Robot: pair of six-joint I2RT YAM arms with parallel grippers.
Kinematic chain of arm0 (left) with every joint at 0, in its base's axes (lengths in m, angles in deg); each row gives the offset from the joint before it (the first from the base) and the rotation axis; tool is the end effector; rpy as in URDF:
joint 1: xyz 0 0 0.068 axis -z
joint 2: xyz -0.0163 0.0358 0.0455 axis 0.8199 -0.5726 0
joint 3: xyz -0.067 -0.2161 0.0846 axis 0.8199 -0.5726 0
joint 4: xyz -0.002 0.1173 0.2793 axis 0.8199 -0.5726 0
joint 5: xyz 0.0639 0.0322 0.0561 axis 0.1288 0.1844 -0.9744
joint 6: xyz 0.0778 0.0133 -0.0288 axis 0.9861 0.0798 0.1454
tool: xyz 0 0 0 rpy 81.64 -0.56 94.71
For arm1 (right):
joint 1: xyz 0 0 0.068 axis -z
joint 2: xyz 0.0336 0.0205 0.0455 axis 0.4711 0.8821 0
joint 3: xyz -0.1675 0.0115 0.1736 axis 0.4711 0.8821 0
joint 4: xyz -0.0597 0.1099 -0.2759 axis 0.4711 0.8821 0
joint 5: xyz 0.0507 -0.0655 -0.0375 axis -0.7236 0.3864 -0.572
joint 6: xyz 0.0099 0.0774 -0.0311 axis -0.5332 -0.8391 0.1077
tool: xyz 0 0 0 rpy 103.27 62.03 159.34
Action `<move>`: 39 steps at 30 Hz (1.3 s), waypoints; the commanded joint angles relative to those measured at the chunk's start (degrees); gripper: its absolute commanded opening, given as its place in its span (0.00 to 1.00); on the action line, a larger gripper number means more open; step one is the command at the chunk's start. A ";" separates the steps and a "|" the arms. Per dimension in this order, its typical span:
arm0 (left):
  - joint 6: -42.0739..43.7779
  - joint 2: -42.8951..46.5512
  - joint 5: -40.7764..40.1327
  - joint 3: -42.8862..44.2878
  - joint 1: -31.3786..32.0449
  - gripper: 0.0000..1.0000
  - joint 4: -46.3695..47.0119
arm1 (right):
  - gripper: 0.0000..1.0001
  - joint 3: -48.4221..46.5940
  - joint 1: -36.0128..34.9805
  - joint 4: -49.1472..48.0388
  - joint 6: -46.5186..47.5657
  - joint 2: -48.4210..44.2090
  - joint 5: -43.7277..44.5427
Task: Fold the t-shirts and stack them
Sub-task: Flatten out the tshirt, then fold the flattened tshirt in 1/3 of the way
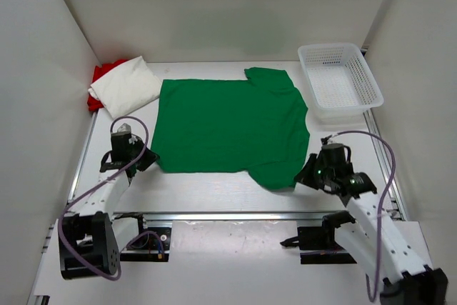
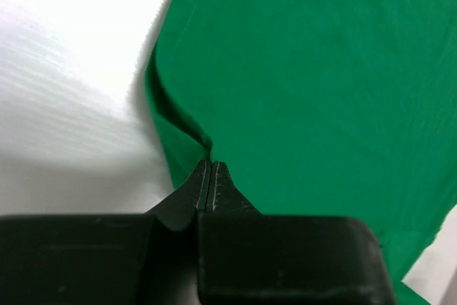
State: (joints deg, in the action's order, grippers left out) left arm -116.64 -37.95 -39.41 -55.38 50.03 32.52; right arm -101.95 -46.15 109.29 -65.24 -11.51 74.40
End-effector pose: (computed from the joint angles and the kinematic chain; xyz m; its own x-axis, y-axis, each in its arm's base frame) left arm 0.2738 0.0108 0.0932 -0.6162 -0.6357 -0.4649 -0.4076 0.7625 -0.5024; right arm 0.2083 0.0788 0.1531 -0.8231 0.3685 -0.4320 0.1422 0.8703 0.4715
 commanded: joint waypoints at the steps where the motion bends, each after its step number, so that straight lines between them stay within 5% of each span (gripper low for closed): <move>1: -5.24 -2.39 1.74 2.84 -1.28 0.00 6.91 | 0.00 -4.11 11.76 -13.87 9.47 7.14 -9.15; 18: -13.78 -18.47 -0.99 12.51 -2.09 0.00 18.17 | 0.00 -22.65 19.89 -29.01 15.19 37.46 -6.45; 39: -13.34 -31.39 -2.83 19.90 -2.52 0.00 18.26 | 0.00 -52.09 16.99 -27.96 19.94 67.61 -3.82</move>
State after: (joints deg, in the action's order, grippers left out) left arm -130.17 -69.32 -41.20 -37.69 47.52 49.76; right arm -149.93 -28.79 82.58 -46.77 54.85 68.76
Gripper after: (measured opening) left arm 0.036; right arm 0.006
